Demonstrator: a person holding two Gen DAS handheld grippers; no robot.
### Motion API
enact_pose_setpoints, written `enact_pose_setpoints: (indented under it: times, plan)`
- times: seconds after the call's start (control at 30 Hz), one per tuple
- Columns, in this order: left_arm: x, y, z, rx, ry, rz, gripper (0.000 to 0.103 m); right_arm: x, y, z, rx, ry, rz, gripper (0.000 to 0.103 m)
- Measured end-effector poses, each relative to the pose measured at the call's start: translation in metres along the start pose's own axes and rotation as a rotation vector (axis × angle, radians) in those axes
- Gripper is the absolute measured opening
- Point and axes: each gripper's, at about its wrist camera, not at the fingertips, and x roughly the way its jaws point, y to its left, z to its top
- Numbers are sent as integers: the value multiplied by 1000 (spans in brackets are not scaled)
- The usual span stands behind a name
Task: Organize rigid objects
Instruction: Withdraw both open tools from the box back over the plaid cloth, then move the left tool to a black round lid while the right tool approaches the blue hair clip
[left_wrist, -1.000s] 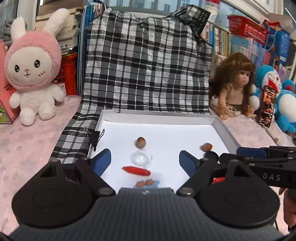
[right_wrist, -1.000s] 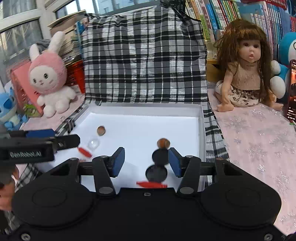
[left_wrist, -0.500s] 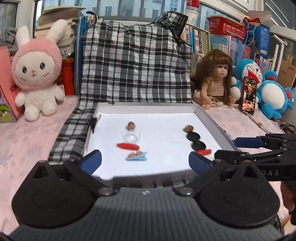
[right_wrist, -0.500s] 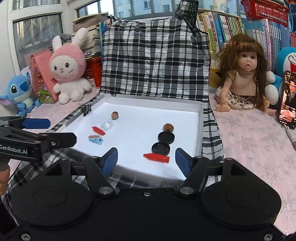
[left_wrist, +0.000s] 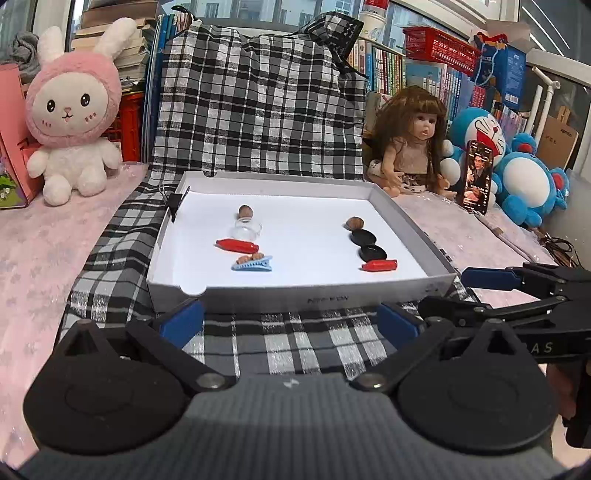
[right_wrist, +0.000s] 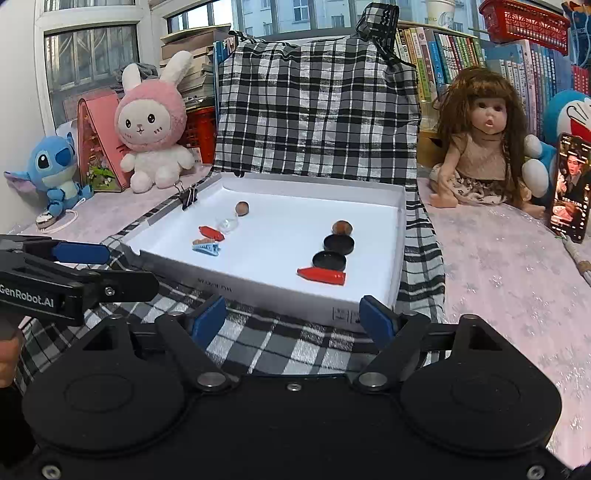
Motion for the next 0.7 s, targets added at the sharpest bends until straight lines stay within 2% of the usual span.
enact_pose_setpoints:
  times: [0.17, 0.47, 0.53, 0.7]
  plan:
    - [-6, -3, -9, -2, -4, -18, 103, -9, -1, -12, 23, -21, -19, 89]
    - [-14, -9, -25, 16, -11, -26, 103, -18, -1, -32, 23, -34, -52, 93]
    - [-15, -9, -29, 14, -8, -27, 103, -19, -2, -36, 29, -36, -60, 98]
    - [-14, -7, -37, 10, -5, -15, 103, -20, -2, -45, 31, -45, -75, 99]
